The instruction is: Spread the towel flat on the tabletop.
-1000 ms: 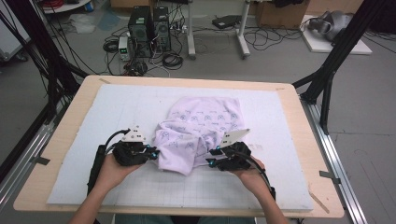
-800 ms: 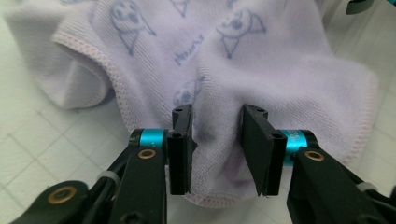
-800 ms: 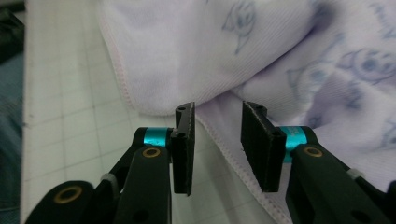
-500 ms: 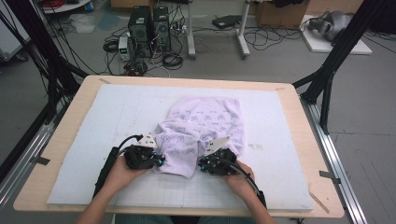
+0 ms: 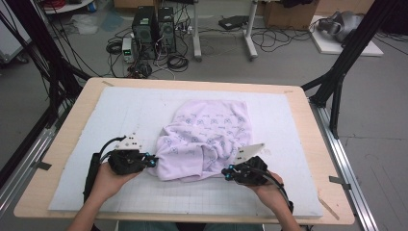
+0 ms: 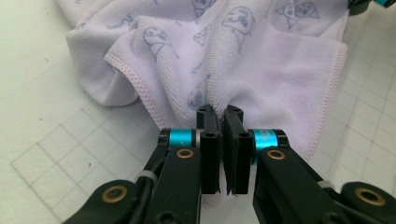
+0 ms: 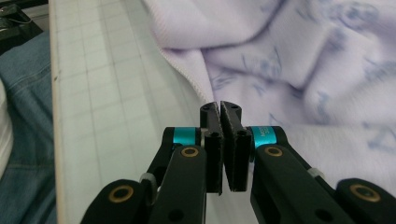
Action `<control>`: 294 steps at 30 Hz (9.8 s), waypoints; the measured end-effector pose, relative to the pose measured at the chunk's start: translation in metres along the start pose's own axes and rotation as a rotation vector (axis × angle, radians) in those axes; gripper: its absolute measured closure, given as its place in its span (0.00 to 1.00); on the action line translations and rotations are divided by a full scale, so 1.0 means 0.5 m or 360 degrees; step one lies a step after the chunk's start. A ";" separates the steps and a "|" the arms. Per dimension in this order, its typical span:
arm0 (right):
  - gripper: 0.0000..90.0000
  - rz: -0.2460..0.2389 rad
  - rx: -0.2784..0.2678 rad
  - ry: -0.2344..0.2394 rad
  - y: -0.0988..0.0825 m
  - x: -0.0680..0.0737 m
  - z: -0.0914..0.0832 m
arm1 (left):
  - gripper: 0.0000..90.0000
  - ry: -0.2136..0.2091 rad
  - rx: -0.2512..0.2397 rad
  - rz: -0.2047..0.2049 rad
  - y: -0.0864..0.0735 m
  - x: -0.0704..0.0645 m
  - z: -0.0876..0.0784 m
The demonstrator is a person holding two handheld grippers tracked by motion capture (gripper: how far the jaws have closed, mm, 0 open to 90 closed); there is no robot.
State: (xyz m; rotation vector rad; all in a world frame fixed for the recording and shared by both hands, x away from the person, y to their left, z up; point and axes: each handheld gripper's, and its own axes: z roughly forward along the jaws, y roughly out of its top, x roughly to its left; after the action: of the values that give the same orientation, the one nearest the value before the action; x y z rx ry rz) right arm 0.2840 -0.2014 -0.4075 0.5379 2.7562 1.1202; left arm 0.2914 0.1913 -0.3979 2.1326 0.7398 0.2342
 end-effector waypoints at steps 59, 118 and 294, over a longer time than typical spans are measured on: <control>0.96 -0.0151 -0.0085 0.0266 -0.005 0.078 0.008 | 0.97 -0.0012 0.0098 0.0149 -0.043 -0.061 -0.014; 0.98 -0.0175 -0.0093 0.0305 -0.035 0.102 -0.012 | 0.97 -0.0091 0.0098 0.0125 -0.087 -0.109 -0.034; 0.98 -0.0010 0.0043 -0.0016 -0.098 -0.015 -0.015 | 0.97 0.0071 0.0092 0.0033 -0.072 -0.007 0.037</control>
State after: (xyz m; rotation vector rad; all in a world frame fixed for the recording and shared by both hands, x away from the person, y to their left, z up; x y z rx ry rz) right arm 0.2754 -0.2414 -0.4365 0.5366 2.7662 1.0778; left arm 0.2810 0.1938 -0.4373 2.1972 0.7587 0.2753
